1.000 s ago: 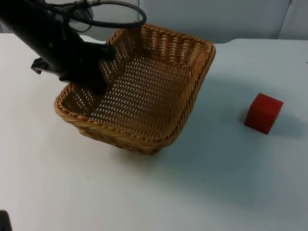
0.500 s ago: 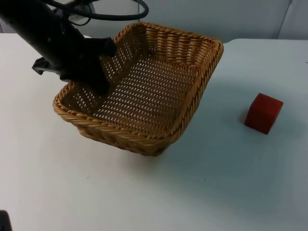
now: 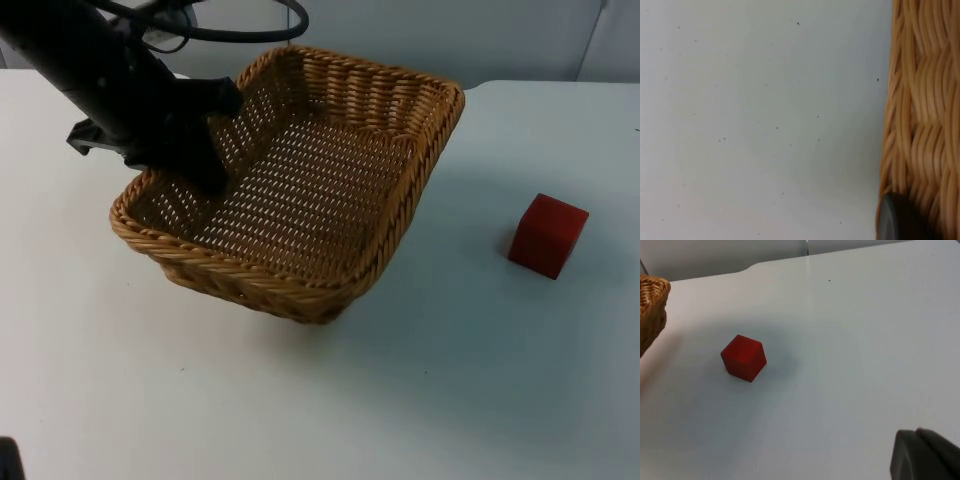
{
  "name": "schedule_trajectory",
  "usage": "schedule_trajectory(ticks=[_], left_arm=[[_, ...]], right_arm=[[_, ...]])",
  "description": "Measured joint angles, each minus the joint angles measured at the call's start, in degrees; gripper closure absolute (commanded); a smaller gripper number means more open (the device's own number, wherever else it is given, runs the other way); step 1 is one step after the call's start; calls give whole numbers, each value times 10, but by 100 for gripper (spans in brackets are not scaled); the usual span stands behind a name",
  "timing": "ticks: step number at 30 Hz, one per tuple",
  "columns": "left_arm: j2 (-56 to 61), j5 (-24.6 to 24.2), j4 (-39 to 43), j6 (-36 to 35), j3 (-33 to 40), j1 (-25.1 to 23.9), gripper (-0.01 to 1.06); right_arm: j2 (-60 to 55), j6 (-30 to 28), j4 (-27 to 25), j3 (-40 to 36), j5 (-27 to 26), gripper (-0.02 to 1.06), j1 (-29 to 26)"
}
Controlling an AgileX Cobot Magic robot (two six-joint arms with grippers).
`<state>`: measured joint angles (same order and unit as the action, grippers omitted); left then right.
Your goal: Pick up the basket with the left hand and place the cube into the basket with the right hand.
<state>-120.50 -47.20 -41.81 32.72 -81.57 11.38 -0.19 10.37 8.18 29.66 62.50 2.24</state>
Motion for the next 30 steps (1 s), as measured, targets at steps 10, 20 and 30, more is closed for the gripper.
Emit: schedule_trajectory(ticks=[10,20,30], left_arm=[[0,0,0,0,0,0,105],[0,0,0,0,0,0,105],[0,0,0,0,0,0,105]], right_arm=[[0,0,0,0,0,105,0],[-9,-62,-46,0,0,105,0],[-96,-50,-10,0,0,105,29]])
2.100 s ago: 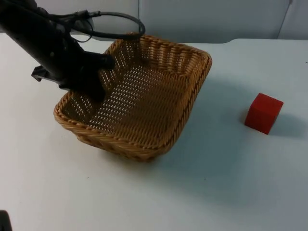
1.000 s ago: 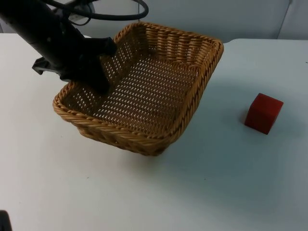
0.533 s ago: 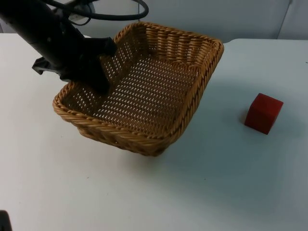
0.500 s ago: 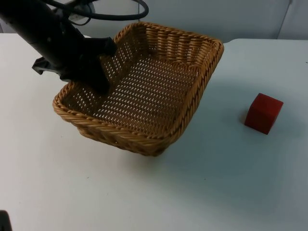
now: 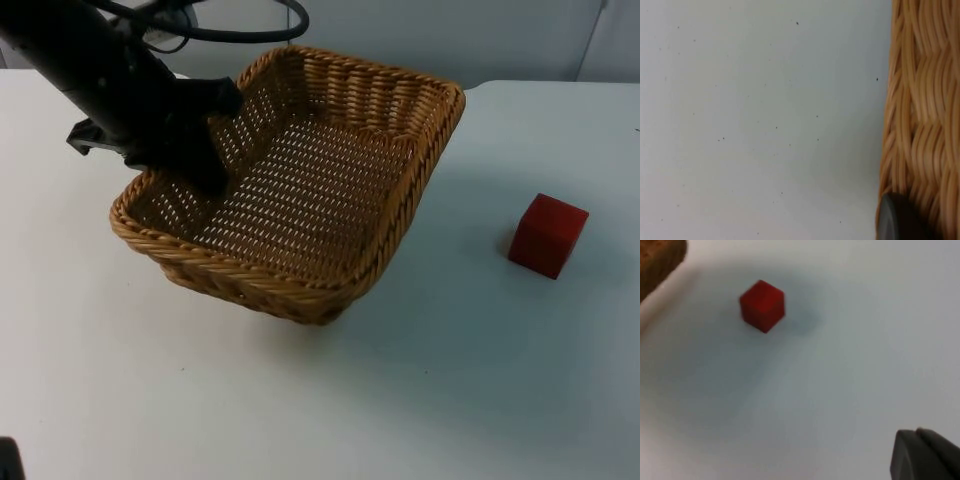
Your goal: Pick up the basket with the left hand and place the cube into the basket with the right hand.
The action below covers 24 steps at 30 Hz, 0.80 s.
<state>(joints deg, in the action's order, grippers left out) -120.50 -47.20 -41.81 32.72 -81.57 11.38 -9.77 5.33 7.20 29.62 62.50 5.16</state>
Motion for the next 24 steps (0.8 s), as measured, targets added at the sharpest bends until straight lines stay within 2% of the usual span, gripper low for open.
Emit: schedule_trajectory(ticks=[3,4,8,9,11,14,17,18,21,24], left_arm=[[0,0,0,0,0,0,105],[0,0,0,0,0,0,105],[0,0,0,0,0,0,105],[0,0,0,0,0,0,105],[0,0,0,0,0,0,105],[0,0,0,0,0,0,105],[0,0,0,0,0,0,105],[0,0,0,0,0,0,105],[0,0,0,0,0,0,105],[0,0,0,0,0,0,105]], right_arm=[[-34,43,81,0,-6,105,1],[-34,43,81,0,-6,105,1],[-72,107,160,3,-52,105,1],[-72,107,160,3,-52,105,1],[-107,132,204,13,-82,105,1],[-151,143,228,27,-92,105,1],[-248,167,276,68,-94,103,1],[-248,167,276,68,-94,102,1],[-387,208,329,168,-73,99,1],[-475,203,315,238,-62,94,1]])
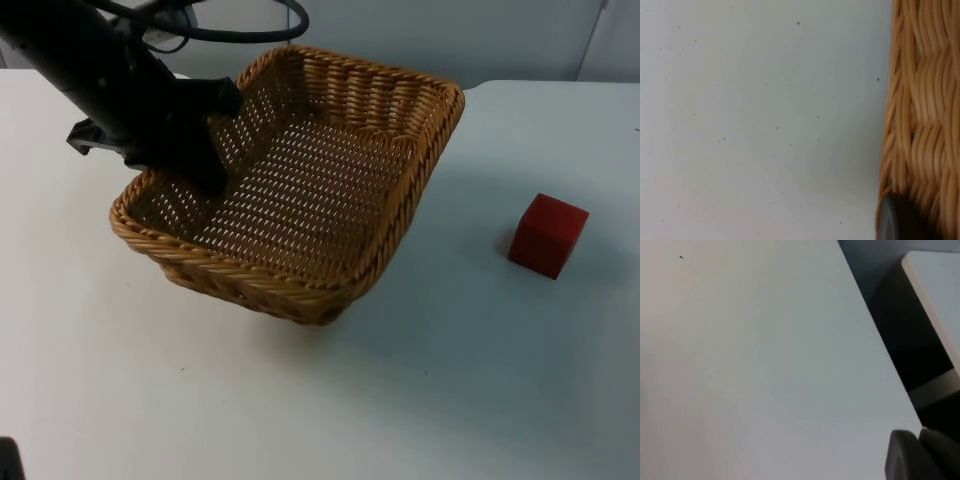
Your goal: Pick up the basket with the left hand and place the cube into the basket with the right hand.
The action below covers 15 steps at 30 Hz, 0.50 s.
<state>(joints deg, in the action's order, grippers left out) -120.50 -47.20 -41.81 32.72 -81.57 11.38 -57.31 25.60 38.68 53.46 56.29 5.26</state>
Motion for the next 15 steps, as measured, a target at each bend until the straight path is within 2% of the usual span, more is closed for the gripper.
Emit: schedule_trajectory(ticks=[2,3,4,7,8,9,10,12,13,15], left_arm=[[0,0,0,0,0,0,105],[0,0,0,0,0,0,105],[0,0,0,0,0,0,105],[0,0,0,0,0,0,105],[0,0,0,0,0,0,105],[0,0,0,0,0,0,105],[0,0,0,0,0,0,105],[0,0,0,0,0,0,105],[0,0,0,0,0,0,105],[0,0,0,0,0,0,105]], right_arm=[[-81,-49,-51,54,1,84,0],[-81,-49,-51,54,1,73,0],[-124,-77,-87,78,2,73,0],[-249,-189,-196,125,19,34,5],[-249,-189,-196,125,19,13,5],[-280,-219,-220,128,24,13,10],[-304,-250,-240,129,28,-1,17],[-356,-305,-280,129,32,-1,31],[-356,-305,-280,129,32,-1,31],[-398,-353,-300,129,32,-1,46]])
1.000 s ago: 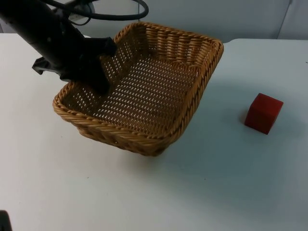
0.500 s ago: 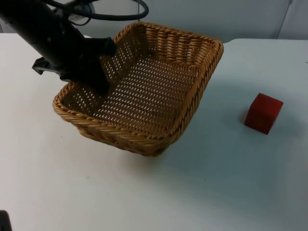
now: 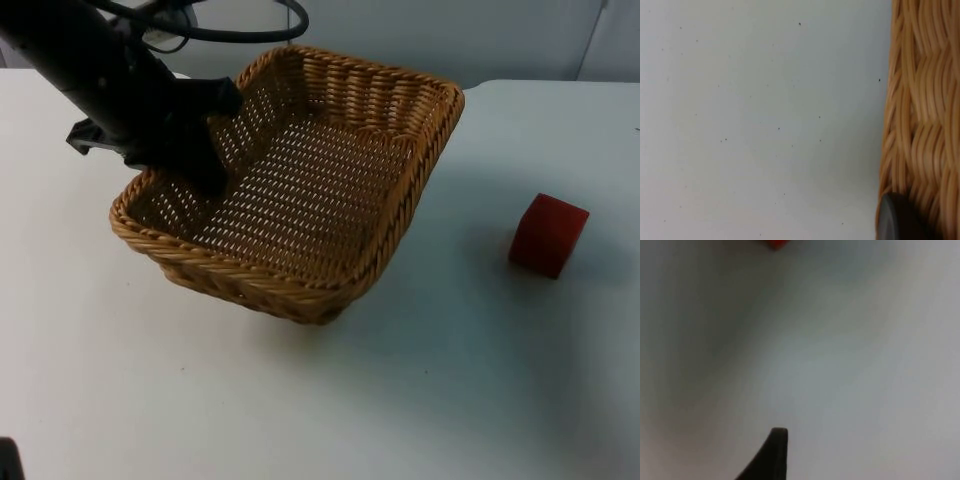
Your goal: Pick up the basket with the left hand and place the cube into the basket with the right hand.
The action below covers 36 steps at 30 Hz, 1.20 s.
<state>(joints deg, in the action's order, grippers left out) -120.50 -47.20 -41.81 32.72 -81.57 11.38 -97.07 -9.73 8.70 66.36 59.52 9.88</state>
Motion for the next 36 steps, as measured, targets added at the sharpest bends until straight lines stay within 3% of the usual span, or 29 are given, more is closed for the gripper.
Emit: schedule_trajectory(ticks=[4,7,12,15,21,31,34,36], left_arm=[[0,1,0,0,0,0,105],[0,2,0,0,0,0,105],[0,17,0,0,0,0,105],[0,34,0,0,0,0,105],[0,61,1,0,0,0,105],[0,110,1,0,0,0,105],[0,114,1,0,0,0,105],[0,114,1,0,0,0,105]], right_arm=[[-59,-64,-9,0,-3,-1,11],[-82,-79,-9,0,-19,-1,11],[-108,-114,-31,3,-72,-1,11],[-129,-148,-69,19,-137,-1,11],[-164,-157,-83,50,-197,-1,11],[-216,-203,-117,60,-255,-1,11],[-221,-205,-124,60,-262,2,11],[-225,-208,-131,60,-266,16,11]])
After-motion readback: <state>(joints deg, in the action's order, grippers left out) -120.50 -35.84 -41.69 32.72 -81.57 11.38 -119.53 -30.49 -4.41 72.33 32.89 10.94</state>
